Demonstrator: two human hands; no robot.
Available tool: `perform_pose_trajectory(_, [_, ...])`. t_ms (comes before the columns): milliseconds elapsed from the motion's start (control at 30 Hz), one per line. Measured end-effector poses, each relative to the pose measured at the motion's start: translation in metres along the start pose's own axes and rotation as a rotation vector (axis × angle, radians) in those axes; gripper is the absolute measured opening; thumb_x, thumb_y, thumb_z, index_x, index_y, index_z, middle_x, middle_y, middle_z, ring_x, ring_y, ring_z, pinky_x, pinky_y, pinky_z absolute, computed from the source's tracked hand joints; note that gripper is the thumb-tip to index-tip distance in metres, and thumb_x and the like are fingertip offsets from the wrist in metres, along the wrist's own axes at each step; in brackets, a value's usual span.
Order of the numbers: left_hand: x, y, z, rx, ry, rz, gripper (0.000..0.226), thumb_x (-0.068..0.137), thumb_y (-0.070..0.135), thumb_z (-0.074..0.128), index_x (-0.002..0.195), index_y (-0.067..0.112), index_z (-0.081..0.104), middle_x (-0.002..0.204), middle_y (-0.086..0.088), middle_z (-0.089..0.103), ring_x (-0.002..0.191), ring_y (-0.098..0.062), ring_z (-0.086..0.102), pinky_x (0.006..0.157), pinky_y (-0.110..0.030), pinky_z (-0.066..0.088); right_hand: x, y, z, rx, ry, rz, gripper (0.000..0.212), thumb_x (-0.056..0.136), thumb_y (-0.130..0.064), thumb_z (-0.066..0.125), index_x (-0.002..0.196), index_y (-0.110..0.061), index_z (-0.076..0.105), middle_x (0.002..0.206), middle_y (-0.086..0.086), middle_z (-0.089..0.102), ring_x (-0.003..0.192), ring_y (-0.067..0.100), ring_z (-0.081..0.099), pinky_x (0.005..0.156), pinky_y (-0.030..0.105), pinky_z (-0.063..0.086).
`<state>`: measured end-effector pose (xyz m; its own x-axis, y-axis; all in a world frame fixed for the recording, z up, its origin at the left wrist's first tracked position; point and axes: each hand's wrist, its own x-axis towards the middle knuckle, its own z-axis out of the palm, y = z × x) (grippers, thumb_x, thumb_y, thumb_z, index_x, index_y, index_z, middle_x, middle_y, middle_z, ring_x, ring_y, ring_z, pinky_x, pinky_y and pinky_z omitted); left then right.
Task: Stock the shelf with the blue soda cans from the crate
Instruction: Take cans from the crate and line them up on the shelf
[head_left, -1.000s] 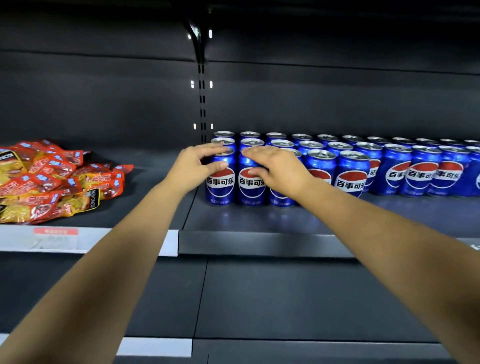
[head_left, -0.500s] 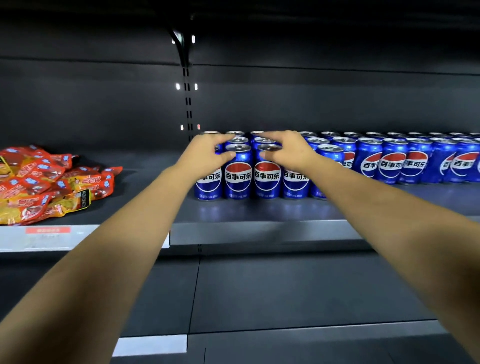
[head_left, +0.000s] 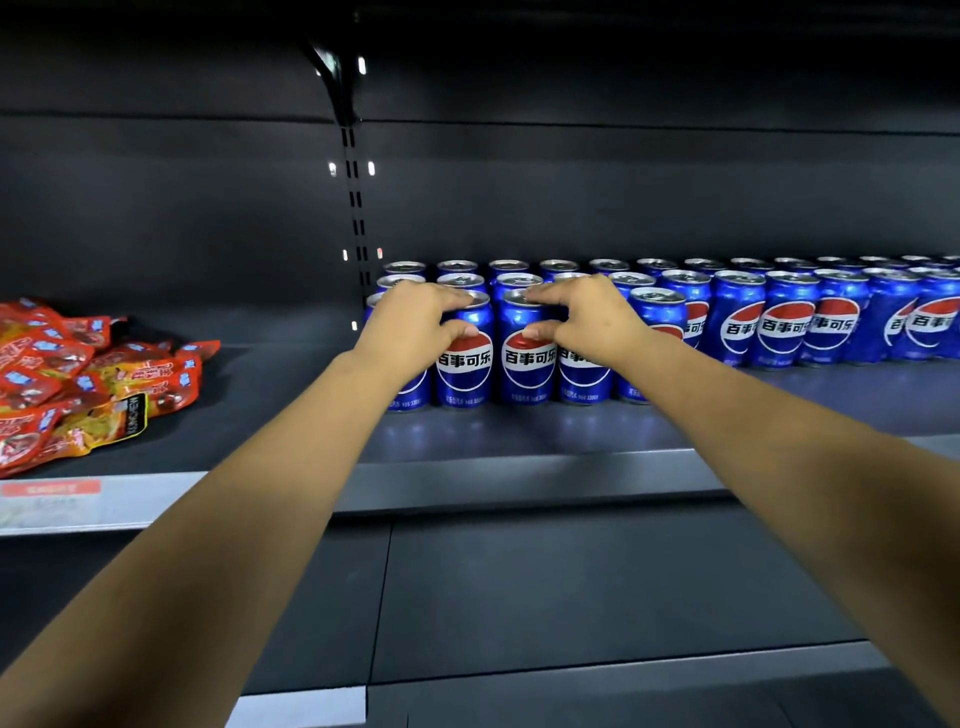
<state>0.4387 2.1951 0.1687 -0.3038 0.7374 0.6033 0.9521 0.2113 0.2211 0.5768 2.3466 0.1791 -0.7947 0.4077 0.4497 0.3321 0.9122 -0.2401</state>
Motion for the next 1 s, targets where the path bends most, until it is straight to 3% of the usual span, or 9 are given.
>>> perform_pose_trajectory(233, [0.012,0.004,-0.019,0.092,-0.2,-0.06,0.046,0.082,0.029,0.072,0.125,0.017,0.062,0.129,-0.002,0.061,0.122,-0.019,0.052,0.103,-0.036,0.041,-0.002,-0.004,-0.004,-0.06,-0.071,0.013,0.059,0.085,-0.036,0.068,0.138,-0.018,0.049,0.144,0.002,0.047,0.135,0.021,0.04,0.11,0.037,0.032])
perform_pose_trajectory(400, [0.014,0.004,-0.016,0.074,-0.186,-0.108,0.042,0.08,0.019,0.073,0.12,0.013,0.065,0.123,-0.005,0.063,0.118,-0.023,0.054,0.1,-0.038,0.043,0.0,-0.004,0.0,-0.109,-0.063,0.022,0.058,0.086,-0.036,0.066,0.139,-0.021,0.048,0.141,0.005,0.05,0.132,0.024,0.041,0.108,0.041,0.034])
perform_pose_trajectory(533, [0.016,0.014,-0.019,0.113,-0.222,-0.126,0.035,0.08,0.015,0.067,0.115,0.014,0.064,0.116,-0.004,0.061,0.11,-0.026,0.055,0.092,-0.039,0.048,-0.002,-0.001,-0.004,-0.095,-0.13,-0.034,0.057,0.089,-0.034,0.063,0.14,-0.019,0.046,0.149,0.002,0.039,0.144,0.022,0.02,0.117,0.042,0.015])
perform_pose_trajectory(600, [0.019,0.022,-0.023,0.081,-0.24,-0.102,0.043,0.084,0.022,0.066,0.125,0.015,0.058,0.124,-0.006,0.057,0.116,-0.026,0.052,0.096,-0.035,0.044,-0.006,0.001,-0.01,0.042,-0.058,-0.016,0.051,0.09,-0.03,0.062,0.137,-0.015,0.049,0.152,0.003,0.034,0.146,0.02,0.012,0.119,0.04,0.006])
perform_pose_trajectory(667, [0.022,0.033,-0.024,0.038,-0.194,-0.026,0.055,0.087,0.027,0.064,0.138,0.017,0.046,0.134,-0.006,0.05,0.124,-0.025,0.046,0.1,-0.03,0.037,-0.011,0.003,-0.017,0.228,0.144,0.053,0.043,0.09,-0.022,0.064,0.13,-0.01,0.056,0.148,0.006,0.04,0.143,0.019,0.023,0.117,0.03,0.013])
perform_pose_trajectory(733, [0.025,0.045,-0.021,0.014,-0.149,0.047,0.058,0.089,0.03,0.061,0.142,0.017,0.041,0.138,-0.006,0.048,0.128,-0.023,0.044,0.103,-0.029,0.034,-0.017,0.005,-0.022,0.216,0.228,0.083,0.039,0.089,-0.018,0.064,0.125,-0.005,0.06,0.14,0.008,0.049,0.134,0.02,0.039,0.106,0.02,0.024])
perform_pose_trajectory(900, [0.035,0.064,0.004,0.081,-0.23,0.042,0.044,0.091,0.031,0.058,0.131,0.012,0.055,0.131,-0.009,0.056,0.122,-0.028,0.05,0.098,-0.034,0.041,-0.013,0.013,-0.018,-0.074,0.125,0.095,0.037,0.091,-0.027,0.06,0.118,-0.002,0.064,0.118,0.017,0.062,0.118,0.031,0.049,0.094,0.031,0.034])
perform_pose_trajectory(1000, [0.037,0.065,0.012,0.13,-0.259,0.012,0.039,0.092,0.02,0.055,0.131,0.017,0.056,0.131,-0.004,0.058,0.12,-0.027,0.052,0.093,-0.034,0.042,-0.013,0.016,-0.011,-0.138,0.085,0.107,0.034,0.091,-0.026,0.061,0.116,-0.004,0.066,0.121,0.014,0.062,0.118,0.031,0.05,0.096,0.035,0.038])
